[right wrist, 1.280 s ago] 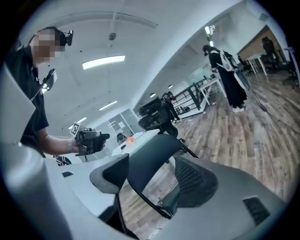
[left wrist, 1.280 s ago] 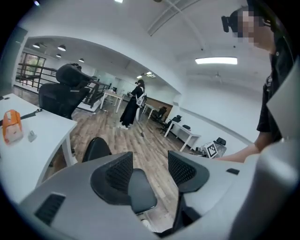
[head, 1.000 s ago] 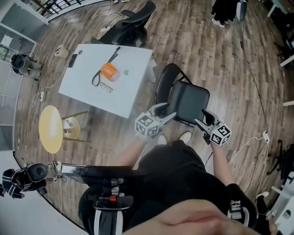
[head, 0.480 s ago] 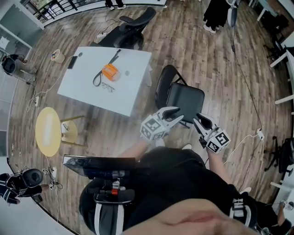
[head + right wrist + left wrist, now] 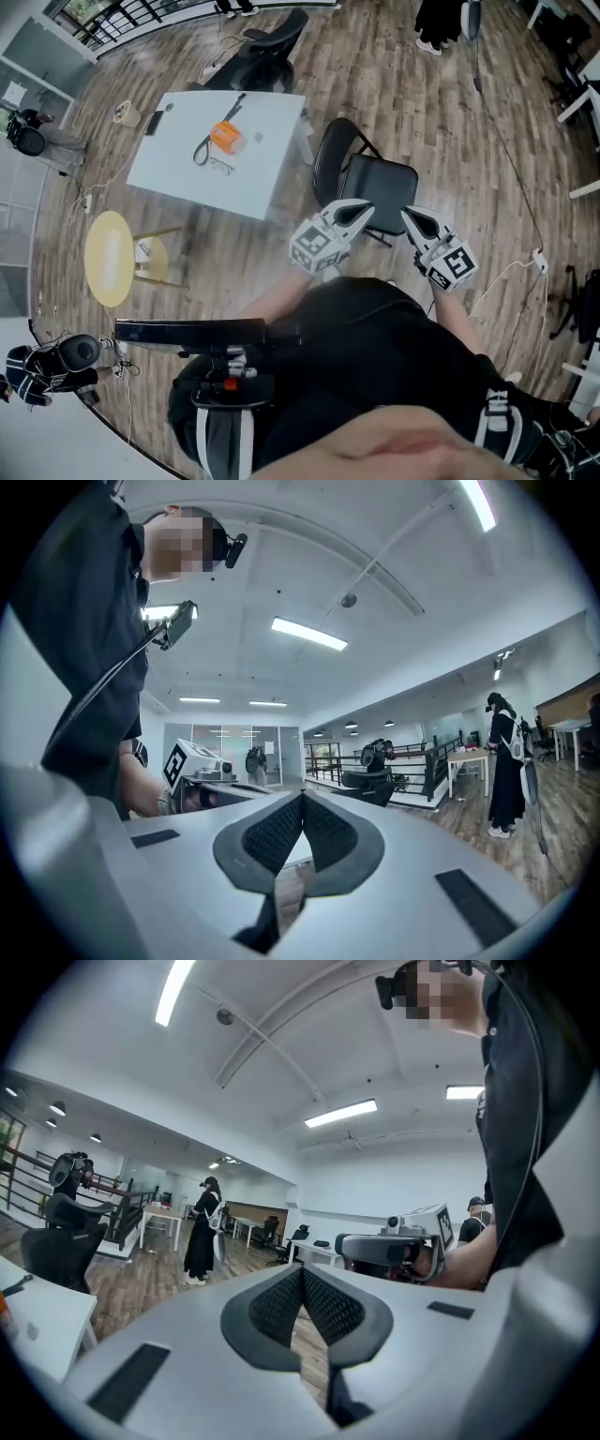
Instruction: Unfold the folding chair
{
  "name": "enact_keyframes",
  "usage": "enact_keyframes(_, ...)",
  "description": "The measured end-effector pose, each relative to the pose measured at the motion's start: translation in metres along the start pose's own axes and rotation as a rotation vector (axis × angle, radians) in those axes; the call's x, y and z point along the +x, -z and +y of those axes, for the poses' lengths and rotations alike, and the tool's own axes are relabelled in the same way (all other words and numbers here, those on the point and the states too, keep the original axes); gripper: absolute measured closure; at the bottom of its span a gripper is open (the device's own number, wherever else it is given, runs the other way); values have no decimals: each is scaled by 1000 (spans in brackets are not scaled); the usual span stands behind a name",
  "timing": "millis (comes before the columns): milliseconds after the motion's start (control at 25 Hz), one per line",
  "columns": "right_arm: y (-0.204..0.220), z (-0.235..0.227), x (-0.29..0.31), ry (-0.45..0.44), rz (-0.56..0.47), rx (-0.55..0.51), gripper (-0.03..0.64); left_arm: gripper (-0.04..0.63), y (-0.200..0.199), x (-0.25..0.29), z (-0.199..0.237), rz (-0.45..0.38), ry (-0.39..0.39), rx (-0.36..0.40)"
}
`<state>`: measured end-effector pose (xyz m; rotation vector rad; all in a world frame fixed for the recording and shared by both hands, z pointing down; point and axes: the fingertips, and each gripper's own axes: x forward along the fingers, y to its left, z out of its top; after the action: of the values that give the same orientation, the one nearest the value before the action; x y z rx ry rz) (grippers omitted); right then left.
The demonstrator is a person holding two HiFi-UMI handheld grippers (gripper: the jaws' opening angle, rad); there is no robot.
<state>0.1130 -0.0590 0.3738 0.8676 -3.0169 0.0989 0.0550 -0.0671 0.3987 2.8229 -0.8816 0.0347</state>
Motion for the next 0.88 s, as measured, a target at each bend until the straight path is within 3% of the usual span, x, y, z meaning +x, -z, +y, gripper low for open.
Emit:
enact_keyframes(240,-4,-10,-10,-5,-4,-33,609,591,-11,13,-17,-45,6,28)
enact_keyframes(880,3,-8,-21,-31,13,-14,609,591,-2,20,-28,-14,-15,25)
